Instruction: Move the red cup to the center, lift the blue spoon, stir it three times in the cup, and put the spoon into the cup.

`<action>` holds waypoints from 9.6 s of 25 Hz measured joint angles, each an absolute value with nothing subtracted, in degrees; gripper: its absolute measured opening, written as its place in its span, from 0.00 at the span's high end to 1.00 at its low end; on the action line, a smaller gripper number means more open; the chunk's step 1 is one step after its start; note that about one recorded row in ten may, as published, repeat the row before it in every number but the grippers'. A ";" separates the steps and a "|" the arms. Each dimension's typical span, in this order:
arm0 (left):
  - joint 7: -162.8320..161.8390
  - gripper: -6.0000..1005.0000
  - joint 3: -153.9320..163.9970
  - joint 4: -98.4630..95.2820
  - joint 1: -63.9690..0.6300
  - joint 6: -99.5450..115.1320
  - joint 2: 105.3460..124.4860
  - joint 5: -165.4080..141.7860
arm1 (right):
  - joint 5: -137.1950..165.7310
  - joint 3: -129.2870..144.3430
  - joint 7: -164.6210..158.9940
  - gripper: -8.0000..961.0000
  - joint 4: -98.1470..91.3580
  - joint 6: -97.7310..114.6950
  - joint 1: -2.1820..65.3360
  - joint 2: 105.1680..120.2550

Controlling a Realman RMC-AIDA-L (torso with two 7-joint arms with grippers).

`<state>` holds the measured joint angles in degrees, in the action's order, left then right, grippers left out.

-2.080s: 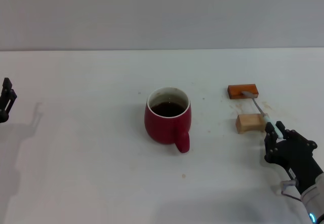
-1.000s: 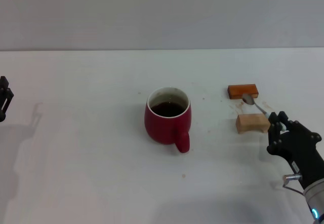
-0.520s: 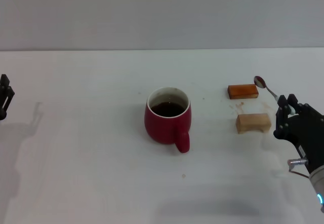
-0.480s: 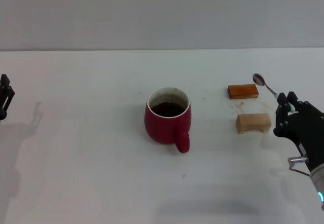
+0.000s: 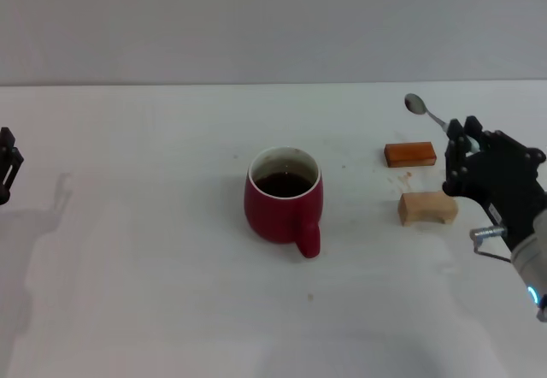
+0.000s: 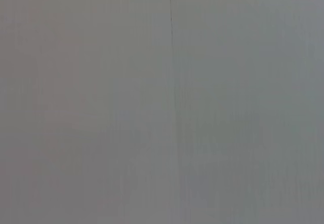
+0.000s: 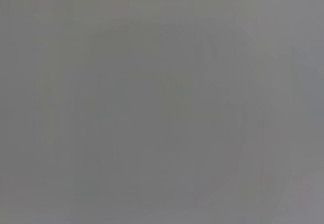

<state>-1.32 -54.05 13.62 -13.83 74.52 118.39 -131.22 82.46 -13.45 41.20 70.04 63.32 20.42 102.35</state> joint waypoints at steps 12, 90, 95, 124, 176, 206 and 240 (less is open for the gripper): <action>-1.32 0.16 -54.05 13.37 -13.71 74.53 118.39 -131.22 | 82.17 -40.11 69.31 0.87 88.69 30.13 6.19 105.60; -1.34 0.16 -54.76 14.03 -12.90 75.50 118.38 -131.22 | 149.82 -72.87 10.64 0.87 96.73 -56.79 24.04 119.10; -1.48 0.16 -54.76 13.62 -12.86 75.50 118.38 -131.22 | 149.82 -74.02 10.63 0.87 94.75 -56.28 24.89 119.04; -1.40 0.16 -54.75 13.79 -13.10 75.48 118.30 -131.22 | 149.71 -71.12 9.96 0.87 93.99 -57.61 26.29 119.18; -1.31 0.16 -54.75 14.06 -13.27 75.41 118.47 -131.22 | 150.88 -75.06 11.25 0.87 86.72 -53.57 28.94 118.75; -1.45 0.16 -54.31 14.15 -13.02 75.94 118.56 -131.37 | 148.65 -70.93 11.41 0.86 86.82 -51.84 29.77 119.18; -3.68 0.16 -55.54 14.15 -12.90 75.93 118.47 -131.13 | 134.28 -59.72 12.08 0.38 43.44 77.91 -5.78 119.18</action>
